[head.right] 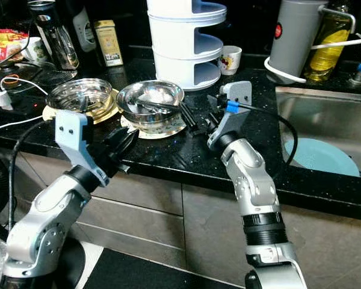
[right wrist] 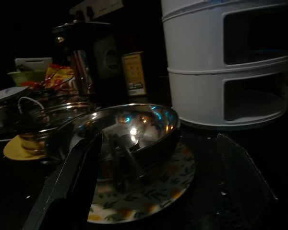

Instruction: Kitchen organization

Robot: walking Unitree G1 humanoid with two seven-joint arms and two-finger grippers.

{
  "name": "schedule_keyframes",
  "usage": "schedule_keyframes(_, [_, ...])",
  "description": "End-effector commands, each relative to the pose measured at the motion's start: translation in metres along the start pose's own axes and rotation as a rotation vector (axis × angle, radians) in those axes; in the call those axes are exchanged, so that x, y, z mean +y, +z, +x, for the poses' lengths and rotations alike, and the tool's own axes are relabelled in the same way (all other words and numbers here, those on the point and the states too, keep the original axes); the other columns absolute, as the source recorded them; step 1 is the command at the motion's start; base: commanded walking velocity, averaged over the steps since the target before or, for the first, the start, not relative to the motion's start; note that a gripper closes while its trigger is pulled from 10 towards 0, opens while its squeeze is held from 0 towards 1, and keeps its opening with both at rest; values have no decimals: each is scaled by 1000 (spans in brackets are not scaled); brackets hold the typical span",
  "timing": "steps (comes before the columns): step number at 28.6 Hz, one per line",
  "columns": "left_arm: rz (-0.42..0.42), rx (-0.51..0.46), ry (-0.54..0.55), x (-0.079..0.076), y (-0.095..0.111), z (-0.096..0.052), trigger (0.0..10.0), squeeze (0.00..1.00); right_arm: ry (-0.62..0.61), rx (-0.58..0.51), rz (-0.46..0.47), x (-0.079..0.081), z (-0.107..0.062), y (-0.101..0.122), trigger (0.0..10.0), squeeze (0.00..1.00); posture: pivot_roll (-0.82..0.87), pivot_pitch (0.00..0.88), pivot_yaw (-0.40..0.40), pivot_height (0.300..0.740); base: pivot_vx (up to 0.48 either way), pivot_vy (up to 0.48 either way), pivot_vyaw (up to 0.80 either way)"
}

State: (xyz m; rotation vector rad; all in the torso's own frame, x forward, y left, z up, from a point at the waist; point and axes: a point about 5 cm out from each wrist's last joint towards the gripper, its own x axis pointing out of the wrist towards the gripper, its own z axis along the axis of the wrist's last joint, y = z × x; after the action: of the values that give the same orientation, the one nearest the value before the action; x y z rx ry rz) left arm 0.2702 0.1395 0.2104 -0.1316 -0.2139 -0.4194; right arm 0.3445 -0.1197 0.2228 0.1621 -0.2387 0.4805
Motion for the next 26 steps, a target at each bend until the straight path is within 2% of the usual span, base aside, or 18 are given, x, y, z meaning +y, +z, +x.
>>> schedule_keyframes(1, [-1, 5, -9, -1, 0, -1, 10000, 0, -7, -14, -15, 0, 4, 3, 10000, 0, 57, 0, 3, 740, 0, 0, 0])
schedule_keyframes(7, [-1, 4, -12, -2, 1, -1, 10000, 0, -21, 9, -23, -2, 5, 1, 10000, 0, 58, 0, 1, 740, 0, 0, 0])
schedule_keyframes(12, [-3, 6, -14, -3, 0, -2, 10000, 0, 96, 43, -7, 14, 3, -6, 10000, 0, 56, 0, 4, 740, 0, 0, 0])
schedule_keyframes(18, [-2, 4, -23, -4, 1, 0, 10000, 0, 98, 35, 18, 18, 5, -7, 10000, 0, 54, 0, 6, 740, 0, 0, 0])
schedule_keyframes(19, [-3, 2, -24, -4, 1, 1, 10000, 0, 94, 34, 20, 18, 5, -7, 8431, 0, 54, 0, 7, 740, 0, 0, 0])
schedule_keyframes(20, [-2, 2, -25, -4, 1, 1, 10000, 0, 90, 35, 20, 18, 5, -7, 1490, 0, 54, 0, 7, 740, 0, 0, 0])
schedule_keyframes(21, [-1, 3, -27, -4, 1, 1, 10000, 0, 81, 36, 21, 16, 5, -7, 0, 0, 55, 0, 7, 740, 0, 0, 0])
schedule_keyframes(26, [-2, 3, -32, -5, 1, 1, 10000, 0, 70, 40, 17, 13, 5, -7, 0, 0, 55, 0, 7, 740, 0, 0, 0])
